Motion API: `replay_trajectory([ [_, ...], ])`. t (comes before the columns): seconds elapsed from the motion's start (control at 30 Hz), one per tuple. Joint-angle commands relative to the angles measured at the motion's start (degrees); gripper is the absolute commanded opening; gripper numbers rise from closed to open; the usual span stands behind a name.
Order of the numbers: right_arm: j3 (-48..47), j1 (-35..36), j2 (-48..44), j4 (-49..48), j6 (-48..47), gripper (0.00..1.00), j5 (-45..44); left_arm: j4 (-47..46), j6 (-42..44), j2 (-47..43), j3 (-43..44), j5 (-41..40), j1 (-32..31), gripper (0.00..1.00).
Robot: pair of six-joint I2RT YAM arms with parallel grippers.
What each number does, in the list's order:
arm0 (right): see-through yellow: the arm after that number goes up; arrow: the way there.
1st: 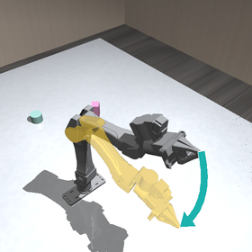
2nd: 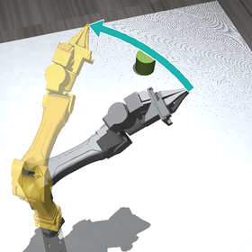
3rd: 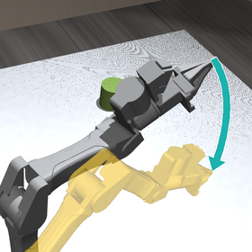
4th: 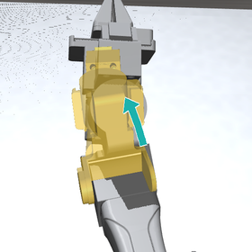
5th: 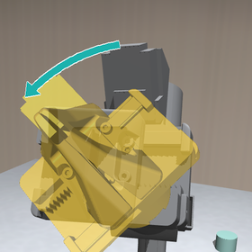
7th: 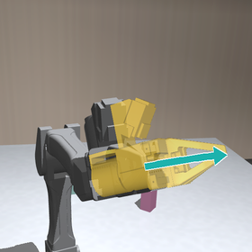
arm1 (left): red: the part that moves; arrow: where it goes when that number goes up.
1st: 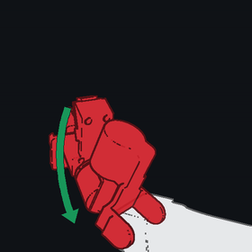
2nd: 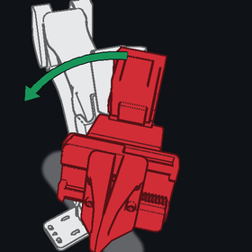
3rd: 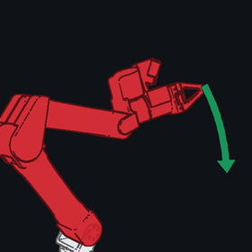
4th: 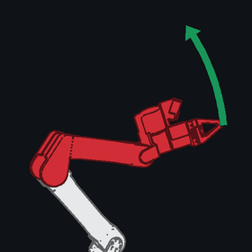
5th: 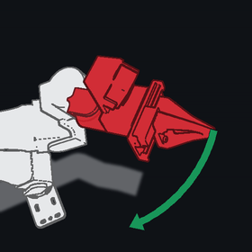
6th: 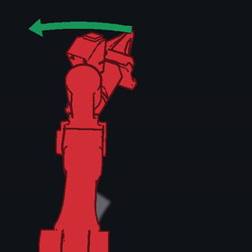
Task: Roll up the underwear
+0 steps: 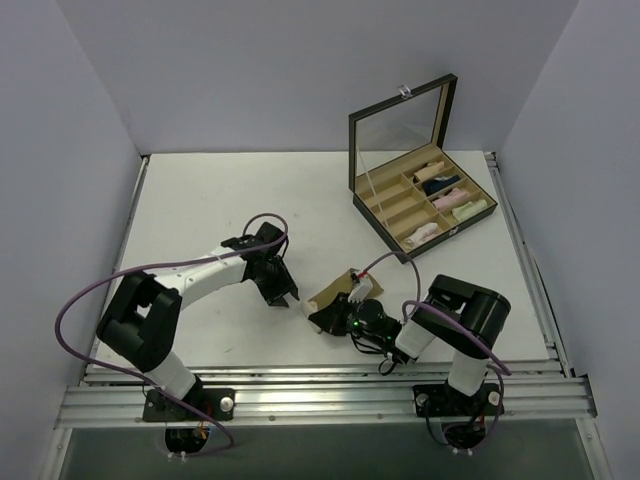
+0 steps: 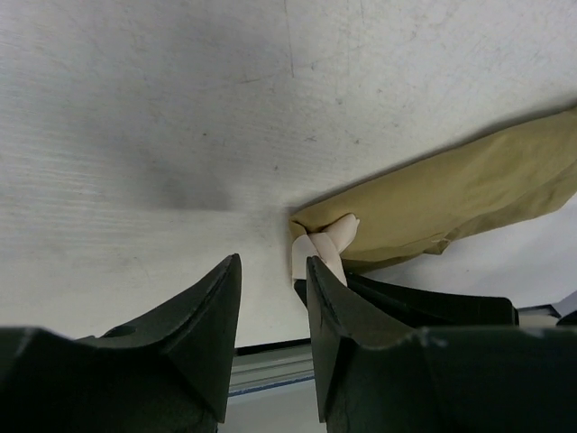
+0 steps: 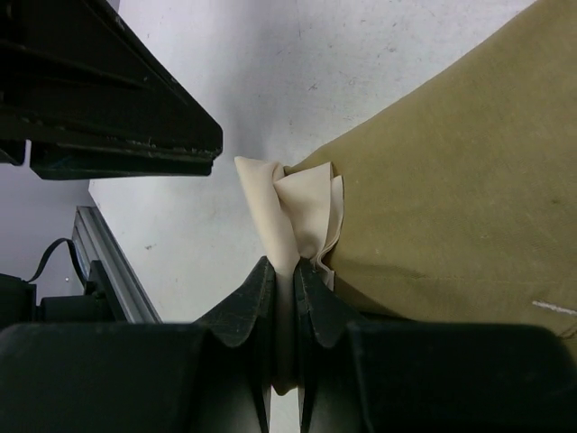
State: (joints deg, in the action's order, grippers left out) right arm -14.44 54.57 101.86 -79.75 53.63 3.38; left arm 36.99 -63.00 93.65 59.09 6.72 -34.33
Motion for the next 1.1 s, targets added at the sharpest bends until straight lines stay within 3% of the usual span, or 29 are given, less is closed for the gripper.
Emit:
replay_trajectory([
  [0.0, 2.83, -0.25, 3.25, 4.25, 1.65, 0.00, -0.83, -8.85, 1.92, -3.91, -2.47, 3.03, -0.83, 0.43],
  [0.17, 3.45, -0.34, 5.53, 1.18, 2.18, 0.00, -0.83, -14.14, 2.80, -2.86, -4.77, 5.40, -0.92, 0.42],
  [0.7, 2.40, -0.34, 6.86, 1.43, 1.48, 0.00, 0.31, -14.76, 3.06, 7.60, -0.47, 12.17, -1.53, 0.44],
  [0.83, 1.96, -0.34, 5.98, 4.41, 0.25, 0.02, 0.93, -13.71, 3.15, 11.73, 1.81, 16.12, -1.62, 0.27],
  [0.97, -0.32, 0.10, 0.89, 15.47, -2.90, 0.13, -1.34, -2.41, 5.69, 16.81, 5.68, 17.36, -1.53, 0.09],
  [1.07, -2.69, 0.45, -4.38, 27.07, -6.86, 0.23, -3.19, 8.31, 8.85, 20.51, 9.89, 14.91, -1.80, 0.04],
])
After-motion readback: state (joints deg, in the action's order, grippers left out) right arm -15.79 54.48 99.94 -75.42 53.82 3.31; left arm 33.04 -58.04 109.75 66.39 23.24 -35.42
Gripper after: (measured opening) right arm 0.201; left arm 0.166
